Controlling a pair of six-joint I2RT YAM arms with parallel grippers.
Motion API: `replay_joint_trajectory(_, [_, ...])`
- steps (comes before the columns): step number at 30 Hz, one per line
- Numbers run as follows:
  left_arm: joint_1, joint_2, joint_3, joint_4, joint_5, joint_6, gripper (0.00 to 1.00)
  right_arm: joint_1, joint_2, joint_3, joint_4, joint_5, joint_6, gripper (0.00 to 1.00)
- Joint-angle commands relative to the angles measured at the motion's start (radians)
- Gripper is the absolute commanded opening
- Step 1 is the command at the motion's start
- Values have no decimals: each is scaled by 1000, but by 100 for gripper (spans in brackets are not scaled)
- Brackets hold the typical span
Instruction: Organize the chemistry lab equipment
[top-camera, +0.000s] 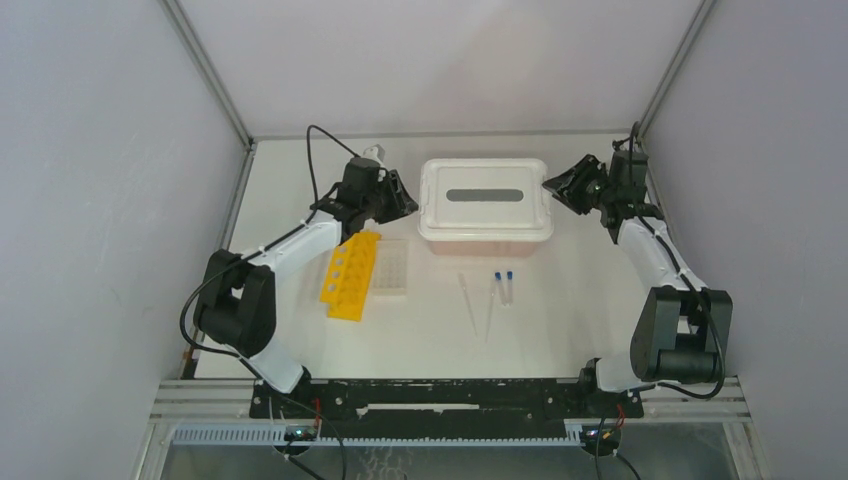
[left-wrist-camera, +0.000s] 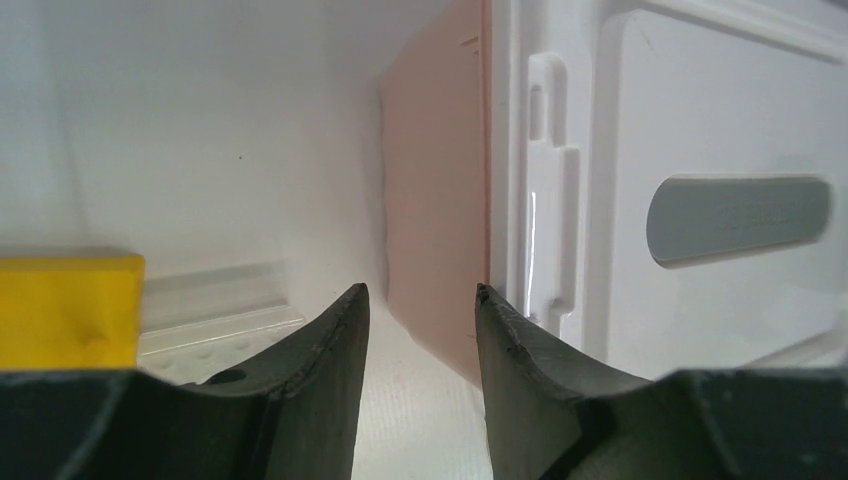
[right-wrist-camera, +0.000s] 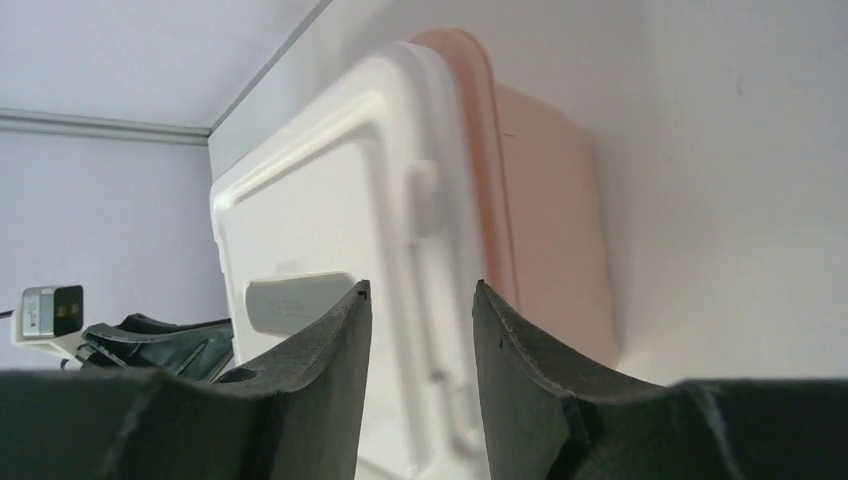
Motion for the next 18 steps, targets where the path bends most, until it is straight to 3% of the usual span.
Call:
replay_joint_trajectory(1, [-6, -4, 83, 12, -3, 20, 48, 0, -35, 67, -40, 65, -54, 49])
replay_joint_trajectory(18, [-13, 5, 107, 10, 7, 20, 48, 89, -20, 123, -166, 277, -182, 56])
